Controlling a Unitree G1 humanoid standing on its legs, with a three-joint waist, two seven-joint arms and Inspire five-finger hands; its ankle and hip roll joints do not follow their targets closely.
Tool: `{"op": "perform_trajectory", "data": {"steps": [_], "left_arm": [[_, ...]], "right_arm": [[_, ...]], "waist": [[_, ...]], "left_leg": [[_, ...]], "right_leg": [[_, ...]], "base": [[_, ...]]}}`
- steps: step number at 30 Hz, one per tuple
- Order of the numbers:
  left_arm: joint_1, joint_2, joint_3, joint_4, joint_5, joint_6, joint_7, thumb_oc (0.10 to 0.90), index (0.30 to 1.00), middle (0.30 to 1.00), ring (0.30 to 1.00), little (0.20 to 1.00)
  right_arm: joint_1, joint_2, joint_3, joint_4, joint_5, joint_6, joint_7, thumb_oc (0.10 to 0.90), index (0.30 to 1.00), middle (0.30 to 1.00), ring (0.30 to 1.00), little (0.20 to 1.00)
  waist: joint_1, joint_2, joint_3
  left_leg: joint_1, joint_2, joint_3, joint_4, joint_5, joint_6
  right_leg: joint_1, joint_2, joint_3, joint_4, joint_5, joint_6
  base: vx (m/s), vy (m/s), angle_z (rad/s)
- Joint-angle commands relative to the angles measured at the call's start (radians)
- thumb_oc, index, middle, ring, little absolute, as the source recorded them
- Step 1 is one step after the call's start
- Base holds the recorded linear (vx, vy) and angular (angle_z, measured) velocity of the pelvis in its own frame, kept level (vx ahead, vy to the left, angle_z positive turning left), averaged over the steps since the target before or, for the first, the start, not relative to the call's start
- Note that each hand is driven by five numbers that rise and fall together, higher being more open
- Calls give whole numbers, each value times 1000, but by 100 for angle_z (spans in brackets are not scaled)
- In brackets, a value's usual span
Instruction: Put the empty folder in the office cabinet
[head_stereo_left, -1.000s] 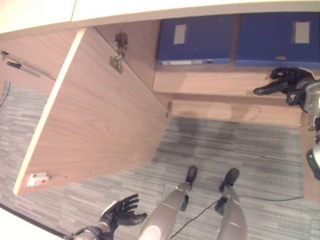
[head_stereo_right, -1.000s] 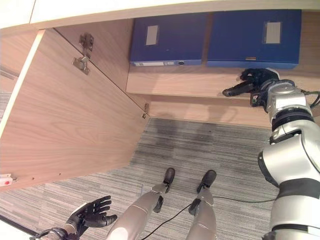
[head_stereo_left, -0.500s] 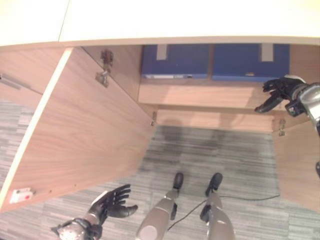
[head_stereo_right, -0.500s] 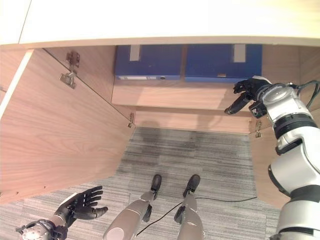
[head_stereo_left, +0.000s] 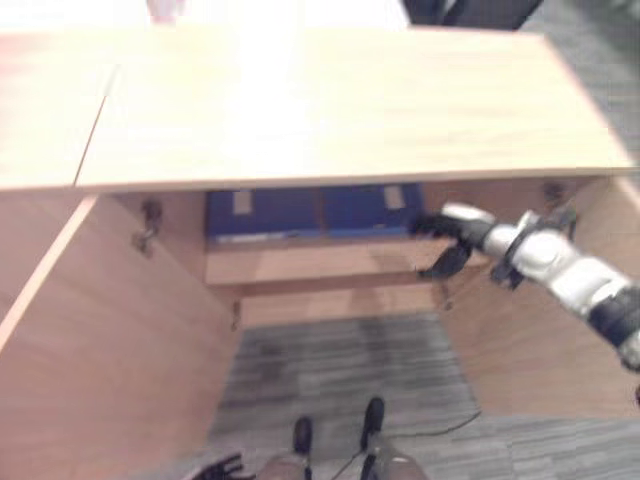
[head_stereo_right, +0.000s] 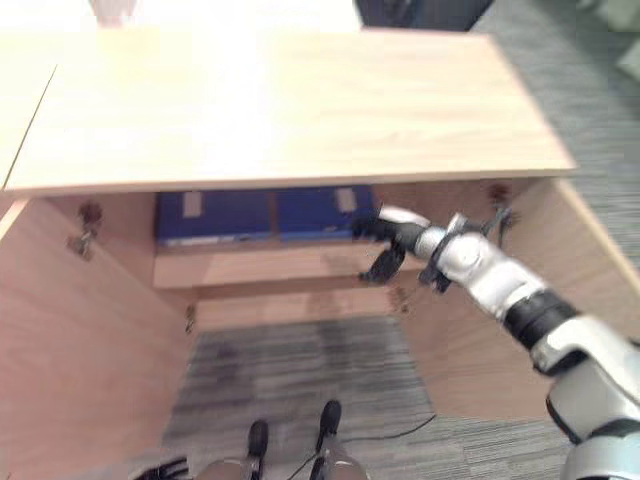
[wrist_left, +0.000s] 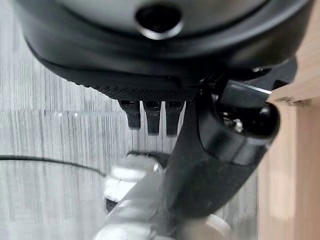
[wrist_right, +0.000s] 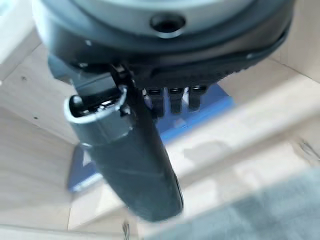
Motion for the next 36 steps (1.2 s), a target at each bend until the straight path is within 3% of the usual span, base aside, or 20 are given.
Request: {"op": "perform_trajectory", "data": {"steps": [1, 7, 12, 16, 17, 19, 21, 23, 24, 27, 30, 33, 36], "left_arm": [[1, -51, -4, 65, 71, 4, 17, 800, 900, 900, 900, 900], [-61, -99, 149, 252, 176, 14, 51, 800, 900, 900, 900, 900], [-64, -89, 182, 278, 233, 20, 62, 800, 900, 900, 900, 900], [-81, -71, 208, 334, 313, 32, 86, 800, 900, 900, 900, 900], [-87, -61, 221, 362, 355, 34, 93, 800, 900, 900, 900, 900], [-95, -48, 235, 374, 376, 32, 102, 800, 900, 900, 900, 900], [-95, -47, 234, 375, 376, 32, 102, 800, 900, 900, 900, 900], [-99, -29, 238, 373, 406, 30, 112, 800, 900, 900, 900, 900], [-96, -23, 236, 364, 413, 34, 115, 800, 900, 900, 900, 900], [-99, -16, 232, 359, 417, 30, 116, 800, 900, 900, 900, 900], [-107, -12, 223, 355, 413, 27, 119, 800, 900, 900, 900, 900], [-115, -12, 210, 337, 392, 24, 120, 800, 900, 900, 900, 900], [-124, -21, 210, 329, 364, 25, 126, 800, 900, 900, 900, 900]], "right_arm": [[-26, -82, -105, 24, 47, -50, -32, 800, 900, 900, 900, 900], [306, 19, -360, -66, 83, -58, -40, 800, 900, 900, 900, 900], [504, 76, -503, -109, 72, -49, -60, 800, 900, 900, 900, 900], [670, 183, -629, -140, 79, -55, -96, 800, 900, 900, 900, 900], [747, 254, -685, -160, 82, -61, -116, 800, 900, 900, 900, 900], [779, 306, -726, -160, 75, -67, -145, 800, 900, 900, 900, 900], [780, 307, -727, -161, 75, -66, -145, 800, 900, 900, 900, 900], [798, 353, -755, -161, 61, -76, -177, 800, 900, 900, 900, 900], [811, 373, -776, -162, 61, -80, -195, 800, 900, 900, 900, 900], [834, 393, -821, -158, 55, -85, -220, 800, 900, 900, 900, 900], [837, 408, -840, -145, 56, -84, -237, 800, 900, 900, 900, 900], [831, 419, -860, -91, 57, -82, -282, 800, 900, 900, 900, 900], [832, 412, -867, -93, 51, -75, -293, 800, 900, 900, 900, 900]], "waist": [[1, 52, -58], [-29, 49, -110], [-46, 46, -122], [-76, 41, -120], [-91, 32, -114], [-100, 23, -97], [-97, 22, -96], [-81, 20, -68], [-76, 35, -57], [-80, 39, -63], [-84, 30, -76], [-95, 10, -117], [-106, 13, -123]], "left_leg": [[20, 64, -66, -83, -16, -61], [109, 58, 5, -83, -52, -46], [119, 49, 10, -83, -60, -39], [115, 39, 25, -83, -63, -31], [114, 32, 38, -83, -68, -23], [114, 26, 56, -83, -72, -15], [114, 26, 58, -83, -73, -15], [125, 43, 115, -83, -82, -14], [142, 68, 143, -83, -84, -17], [152, 77, 161, -83, -86, -17], [157, 66, 171, -83, -92, -16], [188, 66, 187, -83, -101, -30], [203, 82, 192, -80, -102, -38]], "right_leg": [[97, -11, -5, 8, -78, 73], [144, -6, 39, 8, -83, 77], [157, -17, 45, 8, -75, 82], [134, -28, 61, 14, -53, 93], [115, -40, 69, 20, -34, 105], [86, -56, 68, 41, -12, 118], [85, -56, 70, 43, -12, 118], [50, -111, -54, 97, -5, 129], [76, -163, -158, 134, -32, 117], [104, -222, -161, 162, -17, 118], [119, -238, -151, 153, 1, 124], [148, -197, -155, 91, -12, 128], [153, -175, -143, 87, -19, 122]], "base": [[37, 62, -28], [46, 59, -50], [-8, 41, -13], [-59, 45, -5], [-90, 47, -24], [-92, 23, -29], [-57, -2, -54], [-118, -69, -82], [-70, -98, -96], [-22, -57, -62], [38, -45, -28], [130, -120, -29], [83, -108, -37]]}}
